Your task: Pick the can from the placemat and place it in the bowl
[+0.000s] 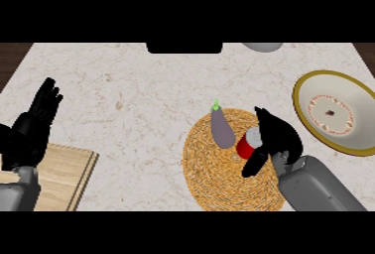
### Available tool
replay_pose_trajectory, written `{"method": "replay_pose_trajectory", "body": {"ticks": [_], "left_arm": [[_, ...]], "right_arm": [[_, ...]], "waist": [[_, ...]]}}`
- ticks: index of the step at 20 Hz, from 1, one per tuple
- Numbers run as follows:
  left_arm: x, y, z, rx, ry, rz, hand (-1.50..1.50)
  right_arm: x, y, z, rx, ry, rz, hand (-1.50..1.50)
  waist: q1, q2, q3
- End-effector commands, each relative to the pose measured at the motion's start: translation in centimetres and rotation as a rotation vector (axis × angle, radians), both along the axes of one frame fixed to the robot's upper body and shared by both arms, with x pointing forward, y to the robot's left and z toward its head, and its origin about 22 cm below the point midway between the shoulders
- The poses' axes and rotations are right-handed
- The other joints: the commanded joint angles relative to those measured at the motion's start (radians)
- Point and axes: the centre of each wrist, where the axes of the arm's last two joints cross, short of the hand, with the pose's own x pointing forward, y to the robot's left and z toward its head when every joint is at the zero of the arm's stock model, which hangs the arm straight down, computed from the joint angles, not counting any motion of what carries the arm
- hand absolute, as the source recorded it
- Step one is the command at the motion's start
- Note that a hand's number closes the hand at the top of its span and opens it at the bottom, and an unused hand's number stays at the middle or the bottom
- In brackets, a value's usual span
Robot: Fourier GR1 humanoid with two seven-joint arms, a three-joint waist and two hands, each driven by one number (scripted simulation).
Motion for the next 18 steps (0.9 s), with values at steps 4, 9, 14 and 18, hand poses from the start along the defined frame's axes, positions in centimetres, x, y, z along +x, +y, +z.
{"method": "replay_pose_trajectory", "body": {"ticks": [4, 9, 14, 18], "left_arm": [[0.9, -2.1, 0.5, 0.012, -0.015, -0.007, 0.0], [-0.1, -0.8, -1.4, -0.01, 0.004, -0.013, 0.0], [0.5, -0.7, 0.9, -0.006, -0.007, -0.009, 0.0], [0.0, 0.1, 0.3, -0.026, 0.02, 0.008, 0.0]], "right_arm": [[1.0, 1.8, -0.3, 0.006, 0.137, -0.067, 1.5], [3.3, 2.1, -1.5, 0.033, 0.078, -0.006, 1.5], [3.0, -0.1, -5.7, 0.016, 0.036, -0.011, 1.5], [2.8, 1.2, -1.6, -0.025, -0.057, -0.057, 1.5]], "waist": [[-0.001, 0.001, 0.0], [0.004, 0.002, 0.0], [0.006, 0.002, 0.001], [0.0, 0.0, 0.0]]}}
